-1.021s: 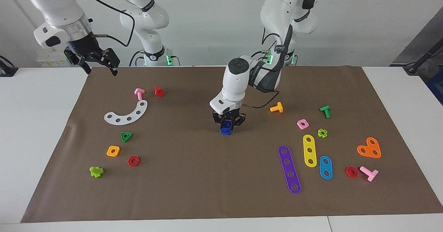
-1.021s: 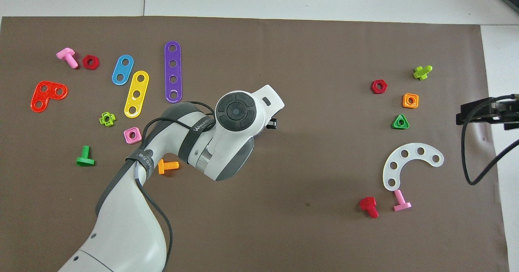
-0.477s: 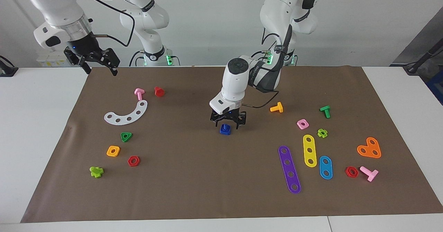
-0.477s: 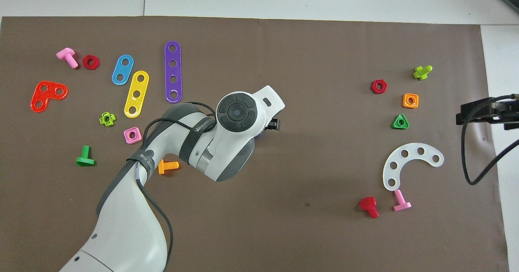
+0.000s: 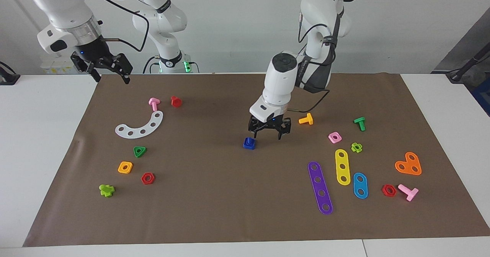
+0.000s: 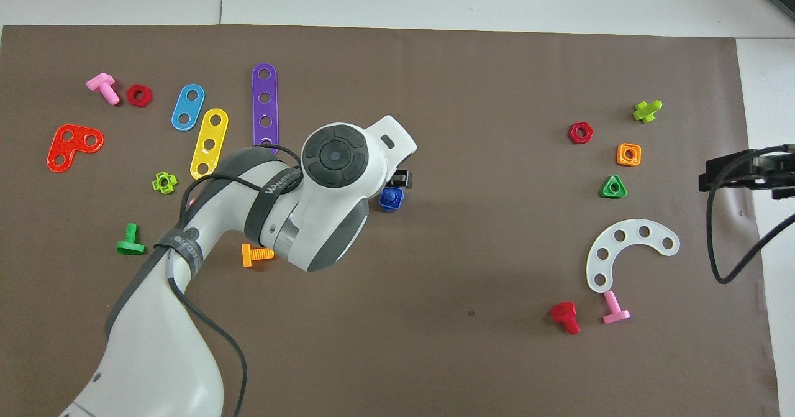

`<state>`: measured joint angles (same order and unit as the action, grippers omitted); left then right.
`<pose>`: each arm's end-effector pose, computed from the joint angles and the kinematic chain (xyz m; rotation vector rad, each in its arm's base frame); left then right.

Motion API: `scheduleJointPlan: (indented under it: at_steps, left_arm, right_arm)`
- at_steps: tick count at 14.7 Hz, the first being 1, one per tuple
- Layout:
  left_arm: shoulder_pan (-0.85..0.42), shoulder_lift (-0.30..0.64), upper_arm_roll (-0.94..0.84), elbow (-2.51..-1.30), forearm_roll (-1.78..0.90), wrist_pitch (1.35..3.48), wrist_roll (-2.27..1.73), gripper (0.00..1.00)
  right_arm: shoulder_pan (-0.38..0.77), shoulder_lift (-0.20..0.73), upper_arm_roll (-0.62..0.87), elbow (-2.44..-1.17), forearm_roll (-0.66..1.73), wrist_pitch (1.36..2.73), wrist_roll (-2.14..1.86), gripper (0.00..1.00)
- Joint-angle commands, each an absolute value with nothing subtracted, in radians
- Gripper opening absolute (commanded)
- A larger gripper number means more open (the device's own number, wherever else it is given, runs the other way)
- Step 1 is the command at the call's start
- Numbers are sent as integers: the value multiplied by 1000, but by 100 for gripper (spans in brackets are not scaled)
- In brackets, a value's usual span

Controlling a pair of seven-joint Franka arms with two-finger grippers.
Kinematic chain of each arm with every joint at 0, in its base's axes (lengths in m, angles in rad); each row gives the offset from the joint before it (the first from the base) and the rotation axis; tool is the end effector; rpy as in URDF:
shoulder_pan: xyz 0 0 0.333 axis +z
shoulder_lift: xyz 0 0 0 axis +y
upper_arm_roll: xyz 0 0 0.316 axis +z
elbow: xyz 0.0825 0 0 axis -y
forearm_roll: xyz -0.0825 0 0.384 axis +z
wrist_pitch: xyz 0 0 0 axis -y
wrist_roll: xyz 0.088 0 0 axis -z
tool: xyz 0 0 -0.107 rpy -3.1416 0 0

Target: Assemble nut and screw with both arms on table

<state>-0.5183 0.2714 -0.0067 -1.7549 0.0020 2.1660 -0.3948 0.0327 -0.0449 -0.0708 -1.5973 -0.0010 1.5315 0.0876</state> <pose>0.5604 -0.3241 0.4268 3.0670 -0.2009 0.1927 0.5360 -0.0215 0.6331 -3.1336 0.1971 0.0331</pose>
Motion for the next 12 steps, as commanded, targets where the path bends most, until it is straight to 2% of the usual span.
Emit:
scheduleJointPlan:
  at_steps: [1, 7, 12]
  left_arm:
    - [-418, 161, -14, -1824, 15, 2080, -252, 100]
    - [-189, 26, -14, -1813, 15, 1941, 7, 100]
    - [-58, 20, -11, -1649, 9, 1754, 109, 100]
  right_arm:
    - [21, -66, -66, -1621, 18, 1545, 64, 100]
    - [21, -66, -66, -1621, 18, 1545, 64, 100]
    - [21, -67, -66, -1623, 18, 1545, 64, 100]
